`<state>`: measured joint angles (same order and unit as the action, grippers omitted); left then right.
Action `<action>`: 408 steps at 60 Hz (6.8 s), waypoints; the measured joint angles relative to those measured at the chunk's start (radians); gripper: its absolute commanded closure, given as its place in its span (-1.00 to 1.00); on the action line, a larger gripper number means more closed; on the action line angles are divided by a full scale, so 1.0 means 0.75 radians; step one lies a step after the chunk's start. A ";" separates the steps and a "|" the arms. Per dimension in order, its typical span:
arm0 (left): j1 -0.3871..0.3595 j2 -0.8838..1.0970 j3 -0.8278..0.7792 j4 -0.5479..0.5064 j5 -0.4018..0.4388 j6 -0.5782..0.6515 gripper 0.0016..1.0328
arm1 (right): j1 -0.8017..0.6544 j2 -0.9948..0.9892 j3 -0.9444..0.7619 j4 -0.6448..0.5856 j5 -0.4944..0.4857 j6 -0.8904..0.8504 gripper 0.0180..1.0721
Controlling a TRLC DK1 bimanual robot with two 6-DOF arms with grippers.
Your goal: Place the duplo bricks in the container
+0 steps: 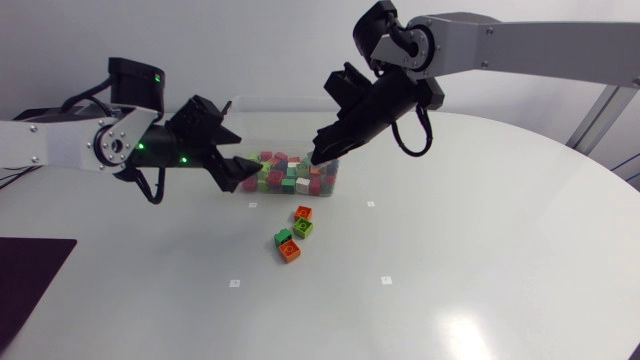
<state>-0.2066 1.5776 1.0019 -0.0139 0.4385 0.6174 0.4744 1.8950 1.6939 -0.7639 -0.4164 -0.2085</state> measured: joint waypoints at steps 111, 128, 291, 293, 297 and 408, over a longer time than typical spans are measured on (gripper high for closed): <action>-0.249 0.297 -0.184 0.181 -0.427 0.082 -0.83 | -0.065 0.148 0.277 0.103 0.037 0.074 -0.91; -0.243 0.367 -0.183 0.195 -0.338 0.162 -0.83 | -0.017 -0.039 -0.047 0.117 0.026 0.008 -0.91; 0.126 -0.069 0.084 -0.477 0.036 0.186 0.63 | 0.413 0.406 0.030 -0.185 0.379 0.175 -0.60; 0.132 -0.085 0.080 -0.451 0.026 0.162 0.63 | 0.414 0.421 0.051 -0.199 0.384 0.179 -0.54; 0.146 -0.109 0.078 -0.387 0.015 0.113 0.63 | 0.417 0.444 0.076 -0.210 0.388 0.180 -0.44; 0.063 0.315 0.500 -0.098 -0.137 -0.320 -0.86 | 0.097 -0.005 -0.007 -0.223 0.391 0.153 0.39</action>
<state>-0.1596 1.8137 1.3773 -0.0875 0.3359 0.3775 0.5472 1.8915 1.6890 -0.9314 -0.1234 -0.0940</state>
